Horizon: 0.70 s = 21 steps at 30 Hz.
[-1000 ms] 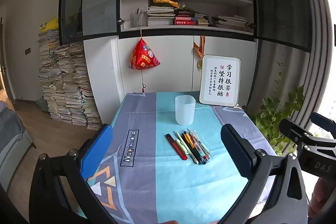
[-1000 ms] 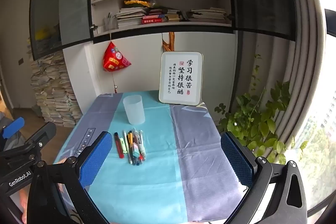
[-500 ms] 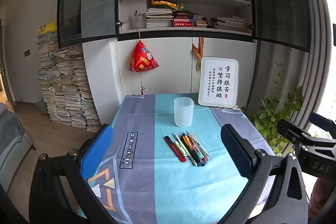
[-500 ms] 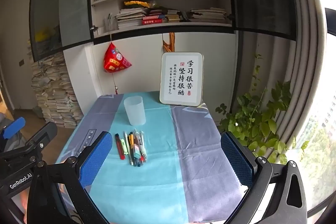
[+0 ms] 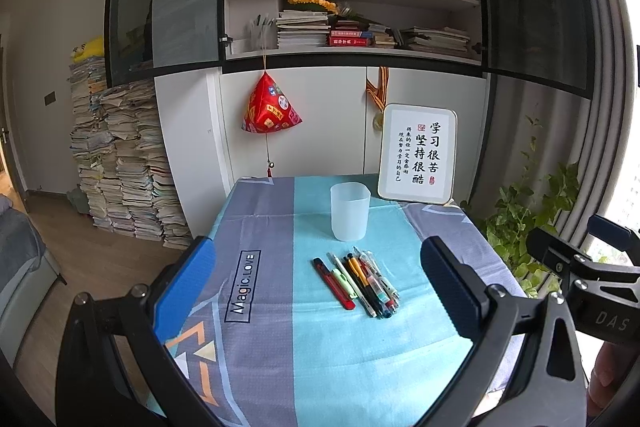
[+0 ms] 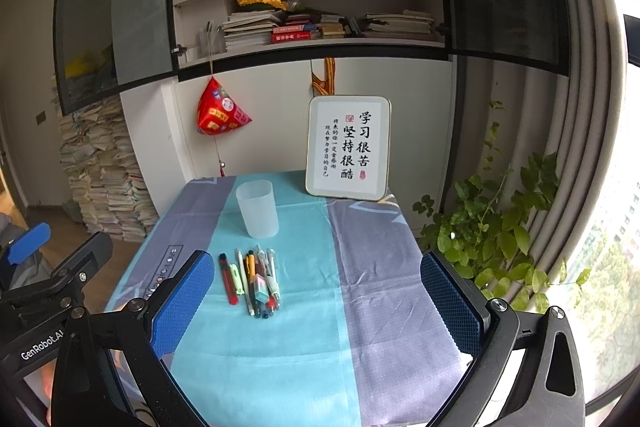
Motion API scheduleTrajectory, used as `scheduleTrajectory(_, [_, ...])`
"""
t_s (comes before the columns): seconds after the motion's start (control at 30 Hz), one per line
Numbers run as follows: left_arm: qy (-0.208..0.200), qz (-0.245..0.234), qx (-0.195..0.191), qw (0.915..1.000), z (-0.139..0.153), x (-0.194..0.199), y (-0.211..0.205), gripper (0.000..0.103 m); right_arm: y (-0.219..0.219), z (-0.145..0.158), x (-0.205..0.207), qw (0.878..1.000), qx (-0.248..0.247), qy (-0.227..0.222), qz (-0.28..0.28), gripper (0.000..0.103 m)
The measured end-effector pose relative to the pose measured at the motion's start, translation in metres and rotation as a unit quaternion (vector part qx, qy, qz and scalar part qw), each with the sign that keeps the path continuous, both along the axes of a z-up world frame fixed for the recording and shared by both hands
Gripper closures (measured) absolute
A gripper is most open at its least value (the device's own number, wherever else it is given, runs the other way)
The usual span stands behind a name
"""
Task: Organize stationery
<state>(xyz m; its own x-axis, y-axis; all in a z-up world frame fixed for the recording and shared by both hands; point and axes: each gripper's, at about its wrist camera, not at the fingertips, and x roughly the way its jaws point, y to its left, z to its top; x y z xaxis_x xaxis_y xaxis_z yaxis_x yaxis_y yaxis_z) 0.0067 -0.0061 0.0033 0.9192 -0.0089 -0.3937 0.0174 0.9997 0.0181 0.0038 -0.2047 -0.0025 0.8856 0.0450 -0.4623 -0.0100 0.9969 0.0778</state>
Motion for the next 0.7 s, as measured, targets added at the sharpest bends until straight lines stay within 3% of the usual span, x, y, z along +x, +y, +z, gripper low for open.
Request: scheduleTrajectory(0.7, [0.027,-0.003,0.005,0.9996,-0.021,0.029,0.002,0.001,-0.001,-0.02,0.032,0.999,0.005,0.044,0.002,0.0])
